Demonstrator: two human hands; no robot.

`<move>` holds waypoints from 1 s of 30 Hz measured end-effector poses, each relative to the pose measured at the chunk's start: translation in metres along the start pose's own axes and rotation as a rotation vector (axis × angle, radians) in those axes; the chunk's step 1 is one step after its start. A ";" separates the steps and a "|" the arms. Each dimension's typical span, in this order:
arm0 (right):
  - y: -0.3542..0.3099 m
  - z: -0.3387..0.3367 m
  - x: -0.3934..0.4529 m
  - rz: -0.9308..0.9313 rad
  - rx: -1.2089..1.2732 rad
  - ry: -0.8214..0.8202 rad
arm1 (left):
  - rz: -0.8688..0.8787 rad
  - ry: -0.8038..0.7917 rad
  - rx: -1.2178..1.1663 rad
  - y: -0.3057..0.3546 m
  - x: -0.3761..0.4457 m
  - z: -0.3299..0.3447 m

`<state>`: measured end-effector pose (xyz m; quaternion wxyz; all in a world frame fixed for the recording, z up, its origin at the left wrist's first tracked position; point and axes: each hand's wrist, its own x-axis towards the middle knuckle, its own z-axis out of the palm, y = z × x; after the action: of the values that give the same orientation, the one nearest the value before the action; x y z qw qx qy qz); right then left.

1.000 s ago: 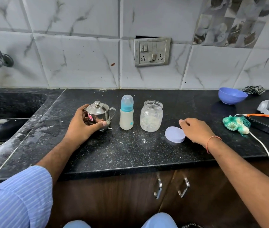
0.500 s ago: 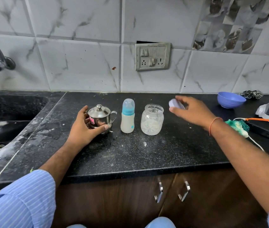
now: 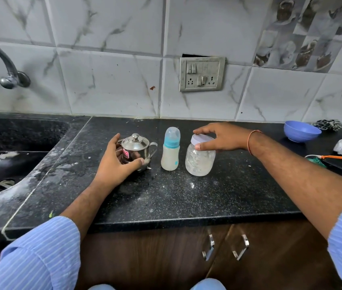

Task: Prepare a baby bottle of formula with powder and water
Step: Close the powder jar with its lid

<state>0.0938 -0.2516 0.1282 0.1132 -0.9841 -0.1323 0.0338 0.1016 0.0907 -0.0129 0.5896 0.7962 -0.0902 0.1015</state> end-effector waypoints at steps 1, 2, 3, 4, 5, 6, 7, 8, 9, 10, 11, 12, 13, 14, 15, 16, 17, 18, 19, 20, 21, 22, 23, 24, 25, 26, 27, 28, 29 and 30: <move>-0.002 0.001 -0.002 -0.013 -0.012 -0.001 | 0.008 0.008 -0.014 0.001 -0.001 0.000; -0.005 0.001 -0.005 -0.025 -0.017 0.003 | 0.025 0.029 -0.008 0.001 -0.002 0.001; -0.008 0.002 -0.008 -0.038 -0.025 0.004 | 0.060 0.065 0.022 0.002 -0.004 0.000; -0.012 0.003 -0.011 -0.050 -0.032 0.001 | 0.116 0.113 0.061 0.003 -0.006 -0.001; -0.017 0.005 -0.015 -0.061 -0.040 -0.005 | 0.185 0.164 0.097 0.004 -0.008 -0.001; -0.021 0.007 -0.018 -0.072 -0.043 -0.007 | 0.250 0.215 0.121 0.004 -0.010 -0.002; -0.026 0.009 -0.022 -0.085 -0.045 -0.006 | 0.300 0.267 0.143 0.005 -0.011 -0.002; -0.032 0.012 -0.025 -0.102 -0.047 0.001 | 0.344 0.321 0.168 0.008 -0.013 -0.001; -0.037 0.015 -0.028 -0.121 -0.054 0.006 | 0.381 0.371 0.194 0.011 -0.015 -0.001; -0.043 0.018 -0.029 -0.138 -0.058 0.007 | 0.414 0.404 0.210 0.015 -0.018 0.001; -0.049 0.020 -0.031 -0.153 -0.059 0.002 | 0.432 0.404 0.198 0.020 -0.022 0.004; -0.054 0.021 -0.032 -0.165 -0.053 -0.004 | 0.432 0.363 0.151 0.027 -0.027 0.009; -0.059 0.023 -0.032 -0.178 -0.047 -0.012 | 0.414 0.284 0.066 0.036 -0.035 0.014; -0.063 0.024 -0.031 -0.188 -0.044 -0.016 | 0.382 0.182 -0.042 0.045 -0.042 0.022; -0.067 0.026 -0.030 -0.199 -0.048 -0.015 | 0.349 0.072 -0.130 0.051 -0.048 0.029; -0.072 0.026 -0.029 -0.208 -0.049 -0.009 | 0.320 -0.042 -0.180 0.052 -0.054 0.037; -0.075 0.026 -0.029 -0.213 -0.044 -0.003 | 0.294 -0.150 -0.188 0.053 -0.058 0.044; -0.078 0.026 -0.029 -0.218 -0.033 0.003 | 0.267 -0.242 -0.181 0.051 -0.061 0.051; -0.079 0.026 -0.029 -0.223 -0.016 0.006 | 0.243 -0.311 -0.165 0.047 -0.063 0.056; -0.080 0.026 -0.029 -0.227 0.002 0.003 | 0.233 -0.350 -0.148 0.042 -0.064 0.061; -0.081 0.025 -0.030 -0.232 0.015 -0.005 | 0.234 -0.361 -0.114 0.038 -0.064 0.063; -0.081 0.025 -0.030 -0.235 0.021 -0.014 | 0.242 -0.353 -0.074 0.035 -0.062 0.064; -0.079 0.025 -0.030 -0.235 0.018 -0.025 | 0.242 -0.336 -0.032 0.034 -0.061 0.065; -0.078 0.024 -0.031 -0.236 0.011 -0.036 | 0.228 -0.321 0.001 0.033 -0.060 0.066; -0.077 0.023 -0.031 -0.240 0.000 -0.044 | 0.206 -0.308 0.027 0.032 -0.059 0.067; -0.078 0.021 -0.031 -0.250 -0.013 -0.051 | 0.181 -0.296 0.051 0.030 -0.058 0.068; -0.079 0.019 -0.030 -0.262 -0.021 -0.057 | 0.165 -0.290 0.069 0.030 -0.057 0.068; -0.079 0.017 -0.029 -0.271 -0.018 -0.065 | 0.156 -0.288 0.077 0.029 -0.057 0.068; -0.080 0.015 -0.028 -0.279 -0.008 -0.078 | 0.150 -0.293 0.075 0.029 -0.056 0.068; -0.081 0.014 -0.027 -0.288 -0.006 -0.092 | 0.147 -0.300 0.069 0.030 -0.057 0.068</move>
<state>0.0461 -0.1799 0.1346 0.1078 -0.9527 -0.2774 0.0619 0.0431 0.0183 -0.0203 0.5328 0.8134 -0.2317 0.0275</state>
